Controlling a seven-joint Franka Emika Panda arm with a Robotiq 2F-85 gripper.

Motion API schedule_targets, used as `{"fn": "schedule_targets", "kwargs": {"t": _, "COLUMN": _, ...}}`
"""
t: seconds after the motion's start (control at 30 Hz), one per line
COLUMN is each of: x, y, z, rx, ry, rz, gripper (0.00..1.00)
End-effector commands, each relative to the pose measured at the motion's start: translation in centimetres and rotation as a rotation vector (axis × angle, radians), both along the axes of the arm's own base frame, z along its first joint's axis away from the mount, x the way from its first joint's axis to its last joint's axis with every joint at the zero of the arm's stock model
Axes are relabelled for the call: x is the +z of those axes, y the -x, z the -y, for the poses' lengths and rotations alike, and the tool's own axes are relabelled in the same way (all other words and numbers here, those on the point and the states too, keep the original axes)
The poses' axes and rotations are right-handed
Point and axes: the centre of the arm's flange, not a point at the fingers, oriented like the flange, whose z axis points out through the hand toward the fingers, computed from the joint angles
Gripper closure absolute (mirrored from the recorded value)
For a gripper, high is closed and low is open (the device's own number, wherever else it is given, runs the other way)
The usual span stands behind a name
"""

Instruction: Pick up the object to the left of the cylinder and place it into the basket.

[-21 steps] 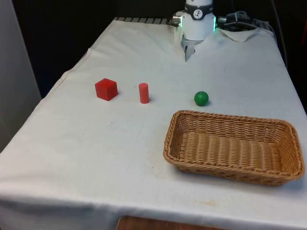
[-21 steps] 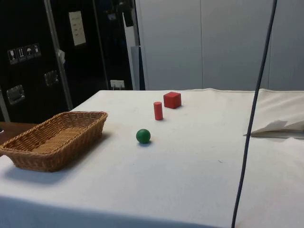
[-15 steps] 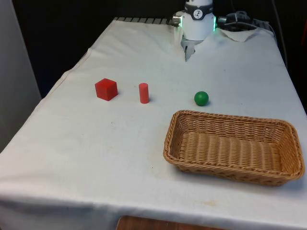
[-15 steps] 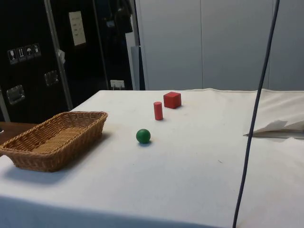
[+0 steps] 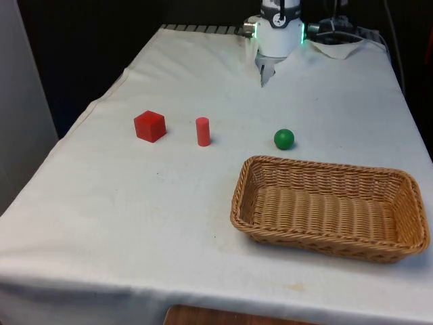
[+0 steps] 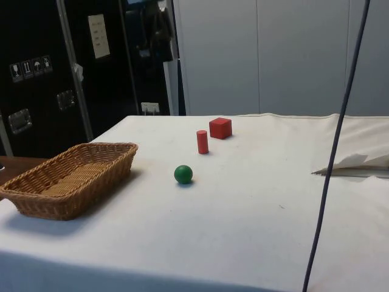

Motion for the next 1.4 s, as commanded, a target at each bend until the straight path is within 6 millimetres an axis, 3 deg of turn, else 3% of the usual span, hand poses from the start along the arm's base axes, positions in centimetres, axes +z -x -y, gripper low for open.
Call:
{"fn": "schedule_targets", "kwargs": {"t": 0.0, "x": -0.3, "y": 0.3, "z": -0.5, "rx": -0.002, "ry": 0.008, "rz": 0.019, "gripper": 0.00}}
{"fn": "schedule_targets", "kwargs": {"t": 0.33, "x": -2.6, "y": 1.8, "z": -2.0, "rx": -0.003, "ry": 0.016, "rz": 0.048, "gripper": 0.00}}
{"fn": "schedule_targets", "kwargs": {"t": 0.97, "x": -7.2, "y": 5.1, "z": -2.5, "rx": 0.002, "ry": 0.008, "rz": 0.117, "gripper": 0.00}}
{"fn": "schedule_targets", "kwargs": {"t": 1.37, "x": -9.6, "y": 5.5, "z": -3.5, "rx": -0.001, "ry": 0.008, "rz": 0.157, "gripper": 0.00}}
